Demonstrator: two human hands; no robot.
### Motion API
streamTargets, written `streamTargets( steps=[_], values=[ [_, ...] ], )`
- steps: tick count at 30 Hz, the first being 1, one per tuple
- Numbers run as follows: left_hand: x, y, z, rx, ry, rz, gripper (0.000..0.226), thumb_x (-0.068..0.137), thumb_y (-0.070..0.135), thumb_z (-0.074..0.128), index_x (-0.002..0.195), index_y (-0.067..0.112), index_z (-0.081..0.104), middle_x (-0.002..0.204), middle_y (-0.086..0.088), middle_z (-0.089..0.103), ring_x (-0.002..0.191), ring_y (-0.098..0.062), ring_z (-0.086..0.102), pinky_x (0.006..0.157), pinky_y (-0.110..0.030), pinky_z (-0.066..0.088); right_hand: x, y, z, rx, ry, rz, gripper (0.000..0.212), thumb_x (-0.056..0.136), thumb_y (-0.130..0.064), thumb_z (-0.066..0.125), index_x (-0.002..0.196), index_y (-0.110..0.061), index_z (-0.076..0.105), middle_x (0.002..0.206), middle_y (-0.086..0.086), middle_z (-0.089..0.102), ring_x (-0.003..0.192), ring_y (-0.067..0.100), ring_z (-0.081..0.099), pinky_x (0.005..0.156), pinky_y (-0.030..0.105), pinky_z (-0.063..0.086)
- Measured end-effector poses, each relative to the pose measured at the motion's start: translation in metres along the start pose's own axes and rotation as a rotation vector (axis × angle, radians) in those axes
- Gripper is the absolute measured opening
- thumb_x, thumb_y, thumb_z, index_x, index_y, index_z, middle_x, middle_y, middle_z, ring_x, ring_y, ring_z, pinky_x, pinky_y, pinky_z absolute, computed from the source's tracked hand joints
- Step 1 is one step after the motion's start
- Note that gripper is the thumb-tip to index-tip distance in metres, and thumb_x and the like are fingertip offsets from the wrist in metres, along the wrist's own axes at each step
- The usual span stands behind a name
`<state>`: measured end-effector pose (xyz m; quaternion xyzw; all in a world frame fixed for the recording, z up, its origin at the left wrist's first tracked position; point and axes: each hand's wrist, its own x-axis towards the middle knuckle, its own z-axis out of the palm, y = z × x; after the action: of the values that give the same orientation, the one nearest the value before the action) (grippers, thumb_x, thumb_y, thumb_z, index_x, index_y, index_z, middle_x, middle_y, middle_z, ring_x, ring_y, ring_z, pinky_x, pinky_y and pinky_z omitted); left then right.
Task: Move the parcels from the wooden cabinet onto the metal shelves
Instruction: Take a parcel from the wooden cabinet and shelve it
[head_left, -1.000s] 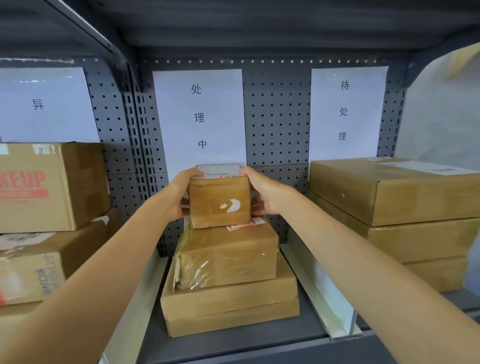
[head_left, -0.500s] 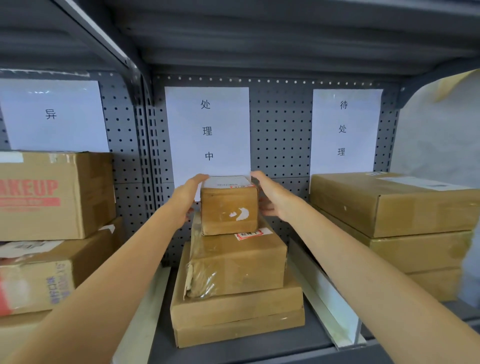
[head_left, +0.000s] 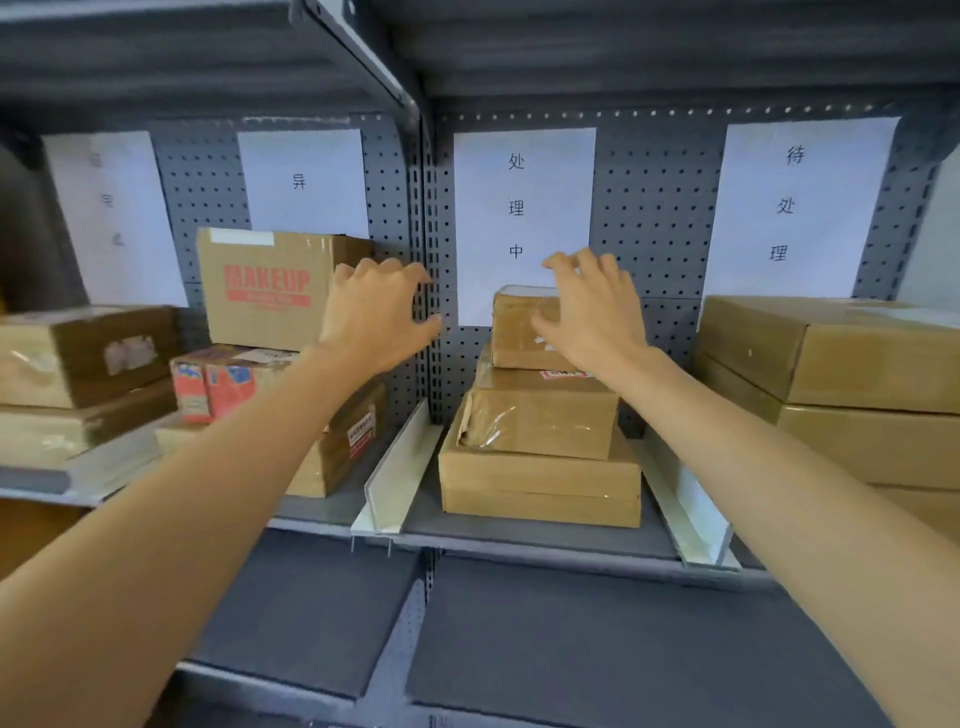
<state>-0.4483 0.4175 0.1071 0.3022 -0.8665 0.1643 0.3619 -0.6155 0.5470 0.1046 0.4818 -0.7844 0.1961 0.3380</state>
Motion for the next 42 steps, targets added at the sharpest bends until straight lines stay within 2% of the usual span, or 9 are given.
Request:
streamTargets(
  steps=[5, 8, 14, 20, 24, 29, 32, 36, 42],
  values=[
    [-0.059, -0.025, -0.032, 0.110, -0.078, -0.059, 0.048, 0.089, 0.043, 0.053, 0.130, 0.017, 0.053, 0.123, -0.011, 0.060, 0.114, -0.033, 0.052, 0.096, -0.042, 0.038, -0.030, -0.036, -0.008, 0.101, -0.058, -0.046, 0.045, 0.091, -0.029, 0.056, 0.131, -0.011, 0.046, 0.126, 0.013, 0.051, 0.115, 0.032, 0.045, 0.093, 0.039, 0.038],
    [-0.092, -0.055, -0.051, 0.180, -0.107, -0.118, 0.047, 0.089, 0.043, 0.052, 0.129, 0.018, 0.055, 0.123, -0.009, 0.061, 0.114, -0.031, 0.053, 0.098, -0.043, 0.037, -0.037, -0.069, -0.010, 0.159, -0.108, -0.081, 0.048, 0.092, -0.030, 0.056, 0.134, -0.011, 0.044, 0.128, 0.014, 0.050, 0.119, 0.033, 0.043, 0.092, 0.040, 0.039],
    [-0.151, -0.130, -0.094, 0.209, -0.108, -0.269, 0.042, 0.088, 0.041, 0.055, 0.122, 0.016, 0.060, 0.112, -0.009, 0.064, 0.105, -0.031, 0.057, 0.089, -0.041, 0.043, -0.036, -0.170, -0.012, 0.235, -0.103, -0.205, 0.050, 0.092, -0.034, 0.057, 0.135, -0.013, 0.044, 0.129, 0.014, 0.050, 0.119, 0.032, 0.043, 0.095, 0.042, 0.038],
    [-0.214, -0.238, -0.138, 0.266, -0.119, -0.400, 0.047, 0.090, 0.047, 0.052, 0.128, 0.020, 0.055, 0.126, -0.004, 0.060, 0.117, -0.027, 0.053, 0.098, -0.042, 0.040, -0.031, -0.311, -0.005, 0.332, -0.127, -0.341, 0.045, 0.092, -0.032, 0.057, 0.132, -0.012, 0.047, 0.131, 0.011, 0.050, 0.121, 0.030, 0.043, 0.097, 0.040, 0.035],
    [-0.271, -0.330, -0.169, 0.318, -0.137, -0.496, 0.046, 0.090, 0.047, 0.053, 0.128, 0.021, 0.056, 0.128, -0.003, 0.059, 0.122, -0.026, 0.050, 0.101, -0.043, 0.038, -0.036, -0.424, 0.003, 0.374, -0.140, -0.400, 0.044, 0.092, -0.034, 0.057, 0.129, -0.012, 0.049, 0.127, 0.013, 0.052, 0.117, 0.031, 0.046, 0.093, 0.040, 0.039],
    [-0.329, -0.444, -0.213, 0.348, -0.191, -0.605, 0.047, 0.090, 0.047, 0.053, 0.129, 0.020, 0.055, 0.131, -0.004, 0.057, 0.126, -0.027, 0.047, 0.106, -0.045, 0.033, -0.052, -0.566, 0.005, 0.457, -0.150, -0.456, 0.045, 0.095, -0.036, 0.053, 0.133, -0.014, 0.047, 0.132, 0.009, 0.050, 0.122, 0.028, 0.044, 0.101, 0.039, 0.035],
    [-0.357, -0.502, -0.230, 0.358, -0.171, -0.632, 0.049, 0.089, 0.049, 0.054, 0.127, 0.019, 0.056, 0.130, -0.004, 0.058, 0.124, -0.029, 0.049, 0.104, -0.046, 0.034, -0.057, -0.640, 0.011, 0.509, -0.150, -0.487, 0.043, 0.094, -0.037, 0.054, 0.131, -0.014, 0.049, 0.128, 0.008, 0.053, 0.119, 0.027, 0.047, 0.099, 0.038, 0.037],
    [-0.387, -0.574, -0.233, 0.375, -0.171, -0.665, 0.048, 0.089, 0.050, 0.055, 0.125, 0.018, 0.058, 0.126, -0.005, 0.061, 0.121, -0.029, 0.051, 0.100, -0.045, 0.039, -0.054, -0.729, 0.026, 0.525, -0.172, -0.539, 0.042, 0.094, -0.036, 0.053, 0.130, -0.013, 0.049, 0.127, 0.009, 0.052, 0.116, 0.028, 0.046, 0.093, 0.037, 0.039],
    [-0.415, -0.681, -0.208, 0.366, -0.230, -0.698, 0.048, 0.087, 0.049, 0.059, 0.127, 0.022, 0.056, 0.128, -0.002, 0.059, 0.121, -0.025, 0.052, 0.100, -0.045, 0.040, -0.040, -0.829, 0.073, 0.535, -0.206, -0.572, 0.045, 0.095, -0.037, 0.051, 0.133, -0.014, 0.047, 0.129, 0.009, 0.051, 0.118, 0.027, 0.045, 0.094, 0.036, 0.038]
  ],
)
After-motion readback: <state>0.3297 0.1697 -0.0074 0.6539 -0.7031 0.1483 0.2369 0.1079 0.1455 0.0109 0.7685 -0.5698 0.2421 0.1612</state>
